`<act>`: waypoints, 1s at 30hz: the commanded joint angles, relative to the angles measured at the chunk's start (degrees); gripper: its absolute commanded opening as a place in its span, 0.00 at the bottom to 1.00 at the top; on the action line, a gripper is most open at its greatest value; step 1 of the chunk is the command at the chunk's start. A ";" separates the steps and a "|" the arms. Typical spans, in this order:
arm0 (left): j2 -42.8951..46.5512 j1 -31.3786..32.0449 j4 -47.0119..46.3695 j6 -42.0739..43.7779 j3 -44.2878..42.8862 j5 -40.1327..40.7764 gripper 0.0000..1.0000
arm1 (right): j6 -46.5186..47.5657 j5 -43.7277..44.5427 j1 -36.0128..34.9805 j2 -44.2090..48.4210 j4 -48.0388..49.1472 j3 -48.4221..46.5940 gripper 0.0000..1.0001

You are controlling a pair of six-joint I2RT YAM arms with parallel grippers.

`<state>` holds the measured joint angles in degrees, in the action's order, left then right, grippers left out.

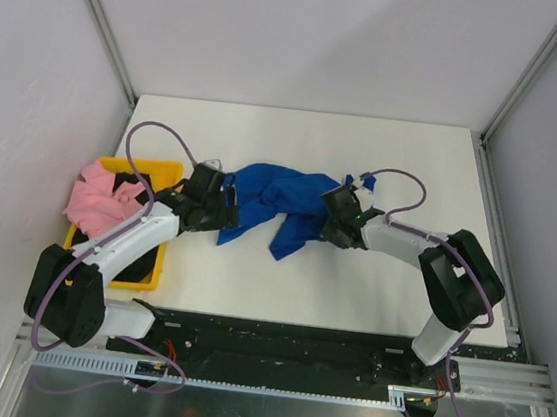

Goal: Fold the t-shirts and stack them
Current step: Flatten out the tshirt

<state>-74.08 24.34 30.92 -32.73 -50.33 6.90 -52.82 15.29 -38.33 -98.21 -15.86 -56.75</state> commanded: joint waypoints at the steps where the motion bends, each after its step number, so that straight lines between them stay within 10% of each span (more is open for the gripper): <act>1: 1.81 -0.34 -1.69 -1.60 1.77 -1.84 0.75 | 4.00 4.91 6.30 4.87 -5.11 -1.06 0.00; 12: -0.49 -0.17 -5.47 -3.21 6.09 -6.31 0.67 | 12.20 -3.12 20.04 10.28 -6.74 0.26 0.16; 20: -0.38 -0.17 -6.16 -3.37 6.43 -6.46 0.67 | 11.97 -5.91 16.73 16.30 -9.00 2.22 0.51; 30: -0.57 -0.15 -6.19 -3.27 5.62 -8.11 0.67 | 4.91 -7.11 10.71 17.05 -4.56 8.46 0.53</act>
<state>-74.70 24.36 25.98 -35.16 -43.92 -0.32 -44.38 8.25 -26.52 -80.38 -23.20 -49.36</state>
